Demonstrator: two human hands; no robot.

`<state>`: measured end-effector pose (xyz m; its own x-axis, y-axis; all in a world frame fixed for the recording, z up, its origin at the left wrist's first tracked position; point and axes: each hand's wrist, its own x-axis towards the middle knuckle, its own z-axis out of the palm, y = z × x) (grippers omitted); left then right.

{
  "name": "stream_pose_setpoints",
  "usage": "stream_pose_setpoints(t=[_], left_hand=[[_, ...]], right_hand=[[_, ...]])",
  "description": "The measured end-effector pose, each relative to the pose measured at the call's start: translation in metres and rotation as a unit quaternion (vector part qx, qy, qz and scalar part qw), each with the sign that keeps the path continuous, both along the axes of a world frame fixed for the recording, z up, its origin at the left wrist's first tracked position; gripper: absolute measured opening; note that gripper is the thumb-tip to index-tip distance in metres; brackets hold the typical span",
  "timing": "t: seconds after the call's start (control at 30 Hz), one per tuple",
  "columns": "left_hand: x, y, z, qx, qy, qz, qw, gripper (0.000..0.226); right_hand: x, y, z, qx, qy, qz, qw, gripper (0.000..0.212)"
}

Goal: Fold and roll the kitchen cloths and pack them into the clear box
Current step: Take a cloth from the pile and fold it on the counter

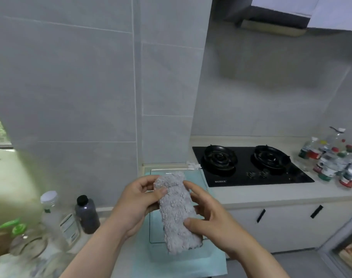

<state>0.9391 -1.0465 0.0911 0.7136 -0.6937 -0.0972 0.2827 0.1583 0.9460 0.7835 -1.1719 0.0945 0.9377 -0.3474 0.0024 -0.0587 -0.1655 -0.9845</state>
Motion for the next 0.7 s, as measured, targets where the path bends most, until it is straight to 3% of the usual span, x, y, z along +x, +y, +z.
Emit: stream_pose_setpoints(t=[0.13, 0.3, 0.37, 0.5, 0.7], left_hand=[[0.015, -0.052, -0.015, 0.052, -0.007, 0.024, 0.998, 0.021], [0.041, -0.093, -0.046, 0.099, -0.009, 0.084, 0.992, 0.014], [0.054, -0.091, -0.065, 0.144, -0.041, 0.137, 0.979, 0.005], [0.07, -0.071, -0.108, 0.281, -0.11, 0.192, 0.934, 0.015], [0.076, -0.065, -0.149, 0.346, -0.078, 0.114, 0.928, 0.017]], right_hand=[[0.026, -0.051, -0.013, -0.003, 0.036, 0.037, 0.999, 0.082], [0.066, -0.109, -0.041, -0.007, 0.077, 0.018, 0.997, 0.072], [0.086, -0.128, -0.06, -0.028, 0.113, 0.01, 0.993, 0.071], [0.127, -0.145, -0.112, -0.098, 0.207, 0.012, 0.973, 0.076], [0.187, -0.134, -0.183, -0.177, 0.312, 0.022, 0.933, 0.068]])
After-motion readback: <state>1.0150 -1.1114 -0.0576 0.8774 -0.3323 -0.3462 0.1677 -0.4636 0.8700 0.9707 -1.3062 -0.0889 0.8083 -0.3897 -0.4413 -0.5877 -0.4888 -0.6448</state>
